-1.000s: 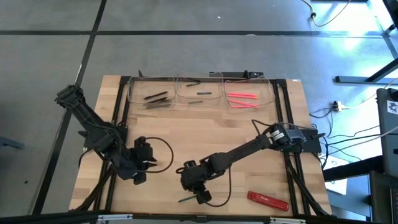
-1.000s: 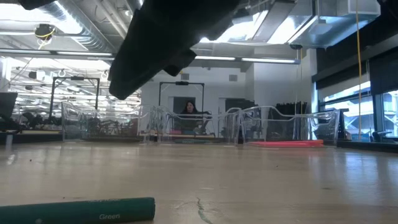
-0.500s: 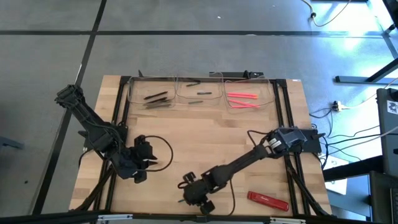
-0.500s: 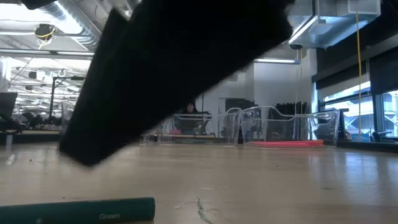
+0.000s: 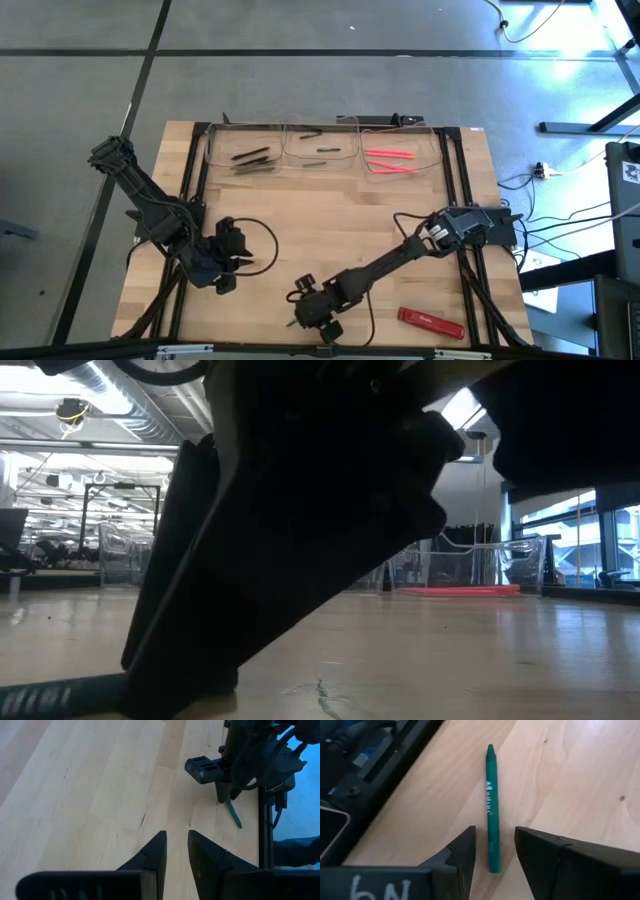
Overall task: Sort crayons/erasers/pens/pencils in bins
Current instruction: Put the green crayon into the middle transparent bin
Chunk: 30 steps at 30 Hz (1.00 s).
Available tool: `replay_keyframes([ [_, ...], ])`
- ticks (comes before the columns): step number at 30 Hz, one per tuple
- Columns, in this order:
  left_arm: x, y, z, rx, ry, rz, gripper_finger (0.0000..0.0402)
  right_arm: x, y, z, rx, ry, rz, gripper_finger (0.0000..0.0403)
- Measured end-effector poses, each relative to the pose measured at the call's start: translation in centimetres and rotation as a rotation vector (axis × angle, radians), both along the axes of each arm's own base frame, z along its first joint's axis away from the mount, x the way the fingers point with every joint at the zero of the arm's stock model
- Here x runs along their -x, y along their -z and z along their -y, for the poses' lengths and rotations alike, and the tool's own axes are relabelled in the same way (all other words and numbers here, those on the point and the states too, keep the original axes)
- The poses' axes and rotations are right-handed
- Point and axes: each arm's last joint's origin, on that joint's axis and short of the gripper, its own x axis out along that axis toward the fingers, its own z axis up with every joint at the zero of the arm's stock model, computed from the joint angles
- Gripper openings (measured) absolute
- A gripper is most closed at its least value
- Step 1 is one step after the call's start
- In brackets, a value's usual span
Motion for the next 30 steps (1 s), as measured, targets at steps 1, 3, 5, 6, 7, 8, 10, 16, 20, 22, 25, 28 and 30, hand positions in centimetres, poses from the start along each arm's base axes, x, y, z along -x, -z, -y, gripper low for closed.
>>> replay_keyframes([
  [1,0.00,0.00,0.00,0.000,0.000,0.000,0.0071,0.00,0.00,0.01,0.011,0.008,0.006,0.0138],
  [3,0.00,0.00,0.00,0.000,0.000,0.000,0.0071,-0.01,0.01,0.03,0.015,0.012,0.007,0.0138],
  [5,0.00,0.00,0.00,0.000,0.000,0.000,0.0071,-0.05,0.01,0.10,0.017,0.017,0.008,0.0138],
  [6,0.00,0.00,0.00,0.000,0.000,0.000,0.0071,-0.07,0.01,0.15,0.021,0.019,0.010,0.0138],
  [7,0.00,0.00,0.00,0.000,0.000,0.000,0.0071,-0.07,0.02,0.17,0.024,0.021,0.012,0.0138],
  [8,0.00,0.00,0.00,0.000,0.000,0.000,0.0071,-0.10,0.02,0.22,0.026,0.022,0.013,0.0138],
  [10,0.00,0.00,0.00,0.000,0.000,0.000,0.0071,-0.10,0.04,0.28,0.027,0.023,0.010,0.0137],
  [16,0.00,0.00,0.01,0.001,0.000,0.000,0.0071,-0.04,0.10,0.34,0.037,0.021,0.004,0.0112],
  [20,0.00,0.00,0.01,0.001,0.000,0.000,0.0071,-0.03,0.11,0.34,0.049,0.001,0.008,0.0095],
  [22,0.00,0.00,0.01,0.001,0.000,0.000,0.0071,-0.02,0.12,0.34,0.049,0.000,0.007,0.0089],
  [25,0.00,0.00,0.01,0.001,0.000,0.000,0.0071,0.00,0.12,0.32,0.052,-0.024,0.008,0.0087],
  [28,0.00,0.00,0.01,0.001,0.000,0.000,0.0071,-0.01,0.14,0.34,0.040,-0.034,0.001,0.0087],
  [30,-0.01,0.00,0.00,0.001,0.000,0.000,0.0071,0.03,0.16,0.35,0.029,-0.031,-0.010,0.0087],
])
